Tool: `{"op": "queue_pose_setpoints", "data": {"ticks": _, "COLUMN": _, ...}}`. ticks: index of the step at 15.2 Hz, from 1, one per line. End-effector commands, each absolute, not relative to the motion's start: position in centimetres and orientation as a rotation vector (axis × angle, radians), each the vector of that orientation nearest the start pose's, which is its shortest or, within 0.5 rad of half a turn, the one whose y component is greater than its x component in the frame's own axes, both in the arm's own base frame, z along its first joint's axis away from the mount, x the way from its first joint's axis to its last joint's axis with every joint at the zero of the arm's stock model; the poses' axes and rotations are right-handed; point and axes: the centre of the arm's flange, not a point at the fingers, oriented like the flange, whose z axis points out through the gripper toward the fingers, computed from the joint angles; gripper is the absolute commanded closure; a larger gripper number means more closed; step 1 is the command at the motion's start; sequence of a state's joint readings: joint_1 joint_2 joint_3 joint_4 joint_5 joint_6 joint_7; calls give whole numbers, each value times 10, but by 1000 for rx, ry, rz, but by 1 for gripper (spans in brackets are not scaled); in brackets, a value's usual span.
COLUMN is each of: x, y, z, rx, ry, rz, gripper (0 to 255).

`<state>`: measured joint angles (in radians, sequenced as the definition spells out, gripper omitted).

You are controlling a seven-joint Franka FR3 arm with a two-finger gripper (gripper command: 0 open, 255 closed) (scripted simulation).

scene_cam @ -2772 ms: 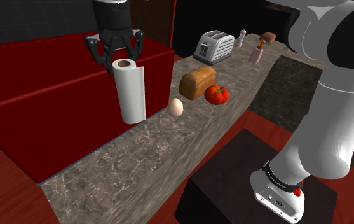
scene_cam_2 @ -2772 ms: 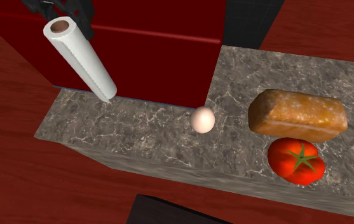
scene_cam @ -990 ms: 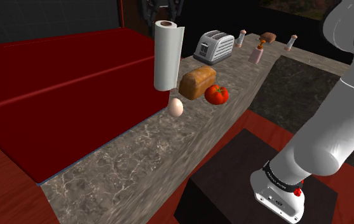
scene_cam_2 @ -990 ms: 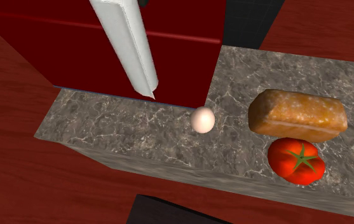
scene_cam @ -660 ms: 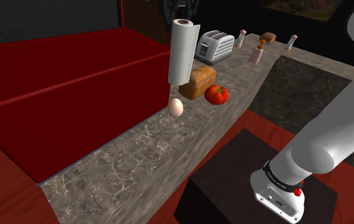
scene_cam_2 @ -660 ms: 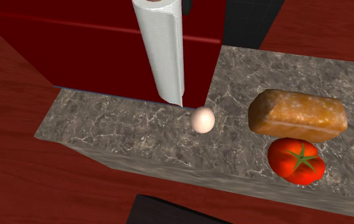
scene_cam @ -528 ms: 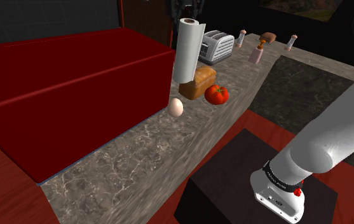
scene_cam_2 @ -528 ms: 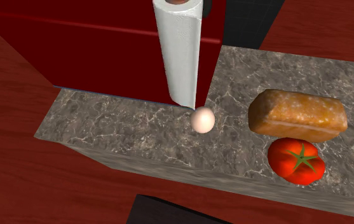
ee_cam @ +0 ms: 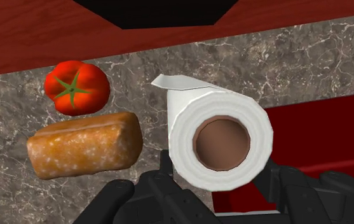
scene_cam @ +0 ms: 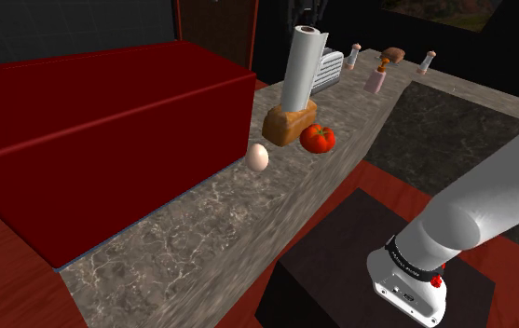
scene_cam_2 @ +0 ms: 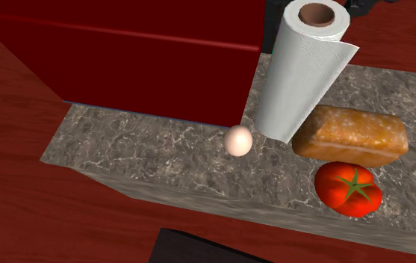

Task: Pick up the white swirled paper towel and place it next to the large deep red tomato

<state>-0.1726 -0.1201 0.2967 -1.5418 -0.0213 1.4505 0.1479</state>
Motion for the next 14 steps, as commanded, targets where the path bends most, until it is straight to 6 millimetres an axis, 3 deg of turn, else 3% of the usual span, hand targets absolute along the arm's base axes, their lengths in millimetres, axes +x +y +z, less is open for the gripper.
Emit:
{"op": "queue_pose_setpoints", "data": {"ticks": 1, "x": 500, "y": 44, "z": 690, "rx": -3193, "ry": 42, "rz": -49, "gripper": 255}}
{"op": "queue_pose_setpoints", "data": {"ticks": 9, "x": 501, "y": -62, "z": 690, "rx": -3193, "ry": 42, "rz": -49, "gripper": 255}}
{"op": "queue_pose_setpoints", "data": {"ticks": 10, "x": 501, "y": -70, "z": 690, "rx": -3193, "ry": 42, "rz": -49, "gripper": 255}}
{"op": "queue_pose_setpoints", "data": {"ticks": 14, "x": 501, "y": -70, "z": 669, "rx": -3193, "ry": 42, "rz": -49, "gripper": 255}}
